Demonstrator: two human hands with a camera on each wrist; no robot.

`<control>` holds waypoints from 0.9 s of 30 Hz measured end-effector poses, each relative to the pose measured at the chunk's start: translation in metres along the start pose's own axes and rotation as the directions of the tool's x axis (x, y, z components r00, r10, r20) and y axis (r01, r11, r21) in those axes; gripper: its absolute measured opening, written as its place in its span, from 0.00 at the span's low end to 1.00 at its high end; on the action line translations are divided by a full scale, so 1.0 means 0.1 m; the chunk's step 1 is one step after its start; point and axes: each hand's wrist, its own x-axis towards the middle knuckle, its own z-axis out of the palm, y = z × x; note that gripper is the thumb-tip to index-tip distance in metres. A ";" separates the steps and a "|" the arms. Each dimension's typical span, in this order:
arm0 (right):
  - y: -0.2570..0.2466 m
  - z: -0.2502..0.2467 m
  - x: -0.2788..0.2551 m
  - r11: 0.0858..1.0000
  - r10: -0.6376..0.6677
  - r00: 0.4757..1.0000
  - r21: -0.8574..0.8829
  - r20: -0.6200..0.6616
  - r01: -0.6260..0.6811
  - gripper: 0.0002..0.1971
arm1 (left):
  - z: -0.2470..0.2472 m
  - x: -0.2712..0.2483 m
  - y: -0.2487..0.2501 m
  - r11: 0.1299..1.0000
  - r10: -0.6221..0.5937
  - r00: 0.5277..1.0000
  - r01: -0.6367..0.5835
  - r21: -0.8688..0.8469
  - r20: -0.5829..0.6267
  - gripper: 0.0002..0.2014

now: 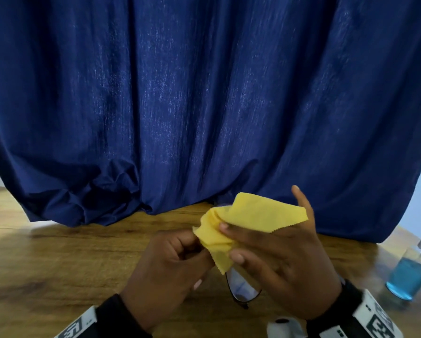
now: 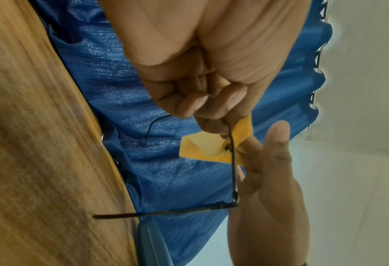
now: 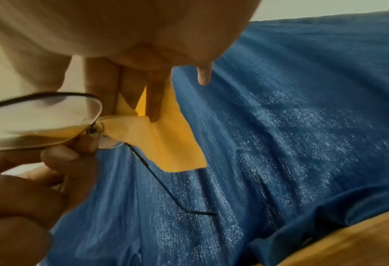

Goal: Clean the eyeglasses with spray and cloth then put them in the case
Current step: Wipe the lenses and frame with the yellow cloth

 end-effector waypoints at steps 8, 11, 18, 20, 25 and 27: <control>-0.04 0.01 0.01 1.000 -0.012 0.999 0.018 0.052 0.011 0.23 | 0.00 -0.02 0.00 1.000 0.012 0.999 -0.012 0.002 0.038 0.16; 0.03 -0.06 0.01 0.999 0.034 0.996 0.031 -0.082 -0.032 0.19 | -0.01 -0.01 -0.01 1.000 0.003 1.000 -0.004 0.006 0.027 0.16; 0.01 -0.01 0.01 0.998 -0.010 0.998 0.055 0.062 0.007 0.22 | 0.01 -0.01 0.01 1.000 0.005 0.999 -0.005 -0.004 0.035 0.15; 0.03 -0.06 0.01 0.997 0.004 0.998 0.083 -0.061 0.001 0.18 | -0.02 0.00 0.02 1.000 0.018 1.000 -0.018 0.002 0.020 0.16; -0.01 0.00 0.04 0.998 0.052 0.998 0.025 0.041 -0.053 0.26 | 0.00 -0.03 0.03 1.000 0.020 0.999 -0.020 0.008 0.044 0.09; -0.02 0.00 0.02 0.998 -0.009 0.996 0.056 0.093 0.003 0.25 | 0.01 -0.04 0.01 1.000 0.007 0.999 -0.008 0.016 0.052 0.10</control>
